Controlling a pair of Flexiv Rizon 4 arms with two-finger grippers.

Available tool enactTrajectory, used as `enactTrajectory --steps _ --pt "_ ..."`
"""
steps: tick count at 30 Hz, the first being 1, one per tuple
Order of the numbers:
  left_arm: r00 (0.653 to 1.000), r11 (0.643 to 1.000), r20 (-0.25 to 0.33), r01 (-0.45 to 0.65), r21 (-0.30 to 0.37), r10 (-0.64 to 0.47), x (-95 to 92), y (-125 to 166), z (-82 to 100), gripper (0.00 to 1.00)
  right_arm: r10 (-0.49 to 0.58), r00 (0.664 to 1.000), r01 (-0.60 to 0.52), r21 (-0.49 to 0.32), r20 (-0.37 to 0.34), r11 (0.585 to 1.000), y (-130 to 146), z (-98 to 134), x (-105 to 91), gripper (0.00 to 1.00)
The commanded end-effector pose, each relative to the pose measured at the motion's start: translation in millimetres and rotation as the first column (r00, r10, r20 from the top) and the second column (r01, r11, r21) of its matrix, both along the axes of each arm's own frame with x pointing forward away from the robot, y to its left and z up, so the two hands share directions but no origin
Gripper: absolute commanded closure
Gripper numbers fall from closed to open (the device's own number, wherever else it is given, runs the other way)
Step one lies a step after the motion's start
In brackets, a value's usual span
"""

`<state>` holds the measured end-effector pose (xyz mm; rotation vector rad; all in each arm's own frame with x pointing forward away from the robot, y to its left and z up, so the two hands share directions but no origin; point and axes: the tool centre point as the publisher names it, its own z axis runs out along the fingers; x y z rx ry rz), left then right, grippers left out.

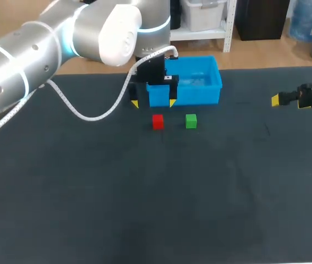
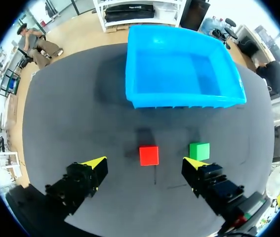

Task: Use the left arm to pick the red cube and place it into the blue plastic box first, then use the right arm to grasp the green cube and put it into the same blue plastic box after the first action is fully finished.

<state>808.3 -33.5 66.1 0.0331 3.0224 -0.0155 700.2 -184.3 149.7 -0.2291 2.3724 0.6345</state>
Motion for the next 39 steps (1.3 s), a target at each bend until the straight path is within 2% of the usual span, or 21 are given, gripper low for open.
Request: enactTrajectory --steps 1,8,28,39 --pt "1.000 1.000 -0.017 -0.007 0.010 0.008 6.8 -5.1 -2.8 0.00 0.001 1.000 -0.001 0.000 0.000 1.000 -0.4 -0.1 0.0 0.00" --pt "0.999 1.000 -0.027 -0.027 0.015 0.027 5.6 -5.5 -7.3 0.00 0.001 1.000 -0.001 0.000 0.000 1.000 -0.4 -0.1 0.0 0.00" --pt "0.996 0.998 -0.073 -0.057 0.023 0.058 -6.3 -4.8 -35.8 0.00 0.001 1.000 -0.001 0.000 0.000 1.000 -0.4 -0.1 0.0 0.00" --pt "0.994 0.997 -0.080 -0.066 0.025 0.068 -6.5 -3.0 -48.0 0.00 0.001 1.000 -0.001 0.000 0.000 1.000 -0.4 -0.1 0.0 0.00"
